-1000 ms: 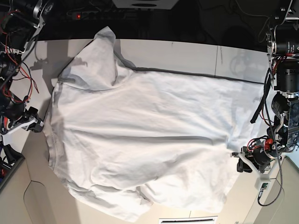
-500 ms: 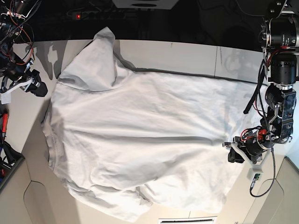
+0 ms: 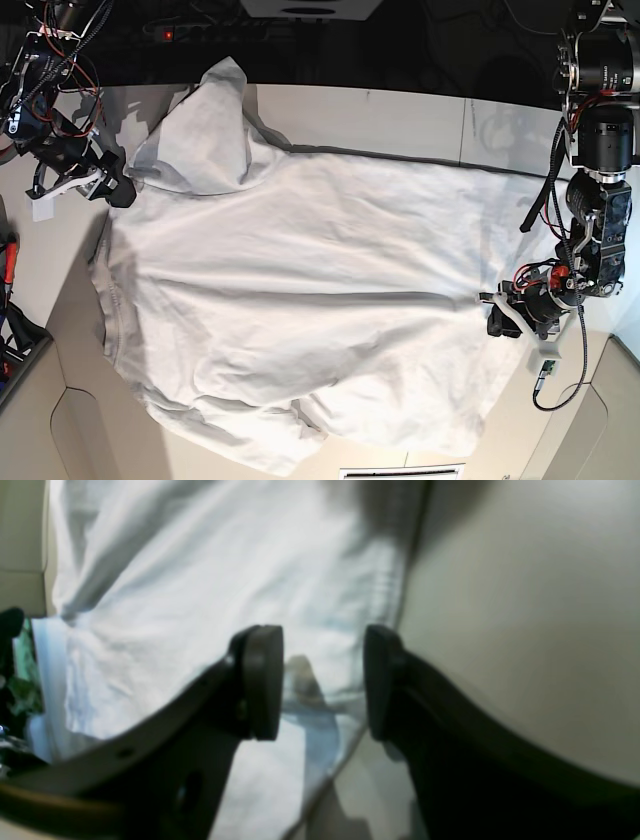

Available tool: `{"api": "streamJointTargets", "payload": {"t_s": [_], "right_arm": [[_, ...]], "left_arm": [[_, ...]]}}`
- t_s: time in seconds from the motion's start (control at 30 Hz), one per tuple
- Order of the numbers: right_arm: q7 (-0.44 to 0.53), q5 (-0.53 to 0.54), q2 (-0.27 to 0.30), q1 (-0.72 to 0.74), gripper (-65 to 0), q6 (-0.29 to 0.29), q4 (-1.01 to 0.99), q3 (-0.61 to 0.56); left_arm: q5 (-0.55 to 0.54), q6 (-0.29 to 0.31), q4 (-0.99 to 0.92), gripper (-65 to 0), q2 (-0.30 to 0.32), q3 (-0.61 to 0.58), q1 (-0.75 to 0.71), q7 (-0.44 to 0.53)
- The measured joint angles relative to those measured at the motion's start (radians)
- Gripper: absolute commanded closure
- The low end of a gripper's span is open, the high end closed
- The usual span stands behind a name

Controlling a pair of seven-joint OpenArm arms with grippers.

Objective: Layout the t-shirt on the table in an organized manner, then fold the t-shirt properly
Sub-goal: 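Open both grippers and lift them off the flattened shirt, then move the left gripper to the shirt's shoulder corner and pinch it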

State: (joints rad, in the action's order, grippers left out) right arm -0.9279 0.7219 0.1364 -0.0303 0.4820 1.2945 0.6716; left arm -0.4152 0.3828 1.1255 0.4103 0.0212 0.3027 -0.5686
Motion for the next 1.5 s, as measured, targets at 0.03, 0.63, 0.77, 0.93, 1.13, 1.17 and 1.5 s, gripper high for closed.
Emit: {"api": "streamJointTargets", "payload": {"t_s": [0.03,0.63,0.77,0.93,1.13,1.17,1.5], "right_arm": [[0.011,0.014,0.000,0.003,-26.6,0.005,-0.030,0.001],[0.084,0.047,-0.010,0.025,-18.2,0.012,-0.121,-0.068],[0.078,0.040,-0.015,0.022,0.0,0.013,-0.125,-0.070],[0.075,0.035,-0.014,0.022,0.0,0.027,-0.125,-0.070],[0.074,0.034,-0.012,0.022,0.0,0.027,-0.125,-0.070],[0.074,0.034,-0.012,0.022,0.0,0.027,-0.125,-0.070],[0.074,0.029,-0.011,0.022,0.0,0.043,-0.124,-0.071]], "left_arm": [[0.000,0.000,0.000,-22.0,0.000,0.000,0.000,0.000],[0.000,0.000,0.000,-22.0,0.000,0.000,0.000,0.023],[-0.005,-0.038,0.000,-22.0,0.006,0.013,0.000,0.023],[-0.054,-0.024,0.000,-22.0,0.006,0.126,0.000,-0.004],[-0.205,0.044,0.000,-22.0,0.012,0.353,-0.019,-0.097],[-0.225,0.047,0.001,-22.0,0.021,0.378,-0.038,-0.095],[-0.241,0.046,0.000,-22.9,0.069,0.556,-0.245,-0.100]]}}
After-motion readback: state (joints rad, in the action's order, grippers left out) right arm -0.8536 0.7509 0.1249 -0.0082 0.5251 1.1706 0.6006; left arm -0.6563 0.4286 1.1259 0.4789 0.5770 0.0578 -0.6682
